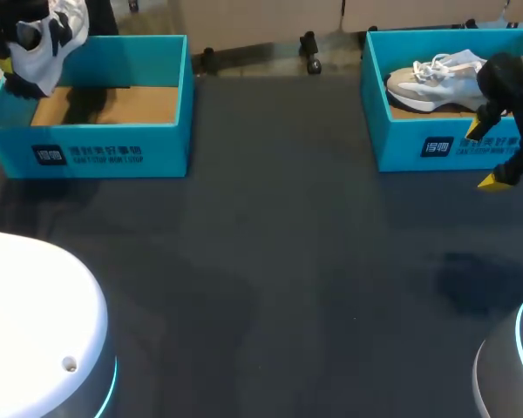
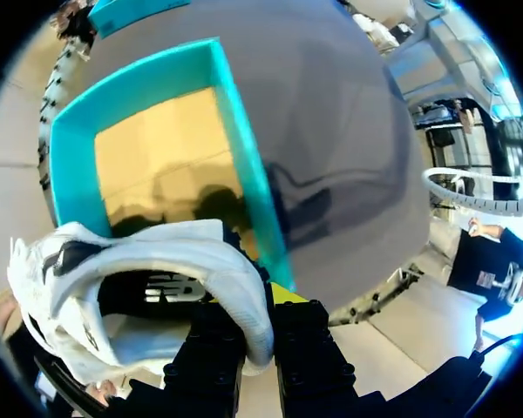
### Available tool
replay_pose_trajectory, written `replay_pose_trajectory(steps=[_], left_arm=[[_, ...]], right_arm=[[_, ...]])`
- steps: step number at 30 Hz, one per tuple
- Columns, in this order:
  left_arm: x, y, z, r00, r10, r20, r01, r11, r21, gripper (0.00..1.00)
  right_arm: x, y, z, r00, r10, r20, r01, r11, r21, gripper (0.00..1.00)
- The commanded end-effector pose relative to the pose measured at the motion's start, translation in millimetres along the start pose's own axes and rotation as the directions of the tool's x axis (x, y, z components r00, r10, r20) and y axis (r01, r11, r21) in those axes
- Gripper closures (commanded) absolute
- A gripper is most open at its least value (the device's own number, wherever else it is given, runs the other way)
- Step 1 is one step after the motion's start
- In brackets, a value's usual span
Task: Take the shoe out of the shoebox, open the shoe tongue, remove and reinsert the insole, then place the shoe into the shoebox
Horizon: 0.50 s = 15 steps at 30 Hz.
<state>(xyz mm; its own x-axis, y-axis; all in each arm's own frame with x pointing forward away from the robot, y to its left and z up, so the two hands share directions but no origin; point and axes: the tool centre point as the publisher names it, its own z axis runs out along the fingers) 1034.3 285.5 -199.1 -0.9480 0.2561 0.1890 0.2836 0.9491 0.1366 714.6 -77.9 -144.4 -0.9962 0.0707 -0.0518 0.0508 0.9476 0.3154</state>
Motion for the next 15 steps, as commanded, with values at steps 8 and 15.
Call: replay_pose_trajectory(steps=[8, 15], left_arm=[[-8.7, -4.2, 2.3, 1.000, -0.005, -0.005, 0.005, 1.000, -0.013, 1.00], [-5.4, -7.3, -3.7, 0.986, 0.166, -0.014, -0.166, 0.985, -0.046, 1.00]], right_arm=[[-1.3, 0.9, 0.9, 1.000, 0.001, -0.003, -0.001, 1.000, 0.003, 0.00], [-1.3, 0.9, 0.9, 1.000, 0.001, -0.003, -0.001, 1.000, 0.003, 0.00]])
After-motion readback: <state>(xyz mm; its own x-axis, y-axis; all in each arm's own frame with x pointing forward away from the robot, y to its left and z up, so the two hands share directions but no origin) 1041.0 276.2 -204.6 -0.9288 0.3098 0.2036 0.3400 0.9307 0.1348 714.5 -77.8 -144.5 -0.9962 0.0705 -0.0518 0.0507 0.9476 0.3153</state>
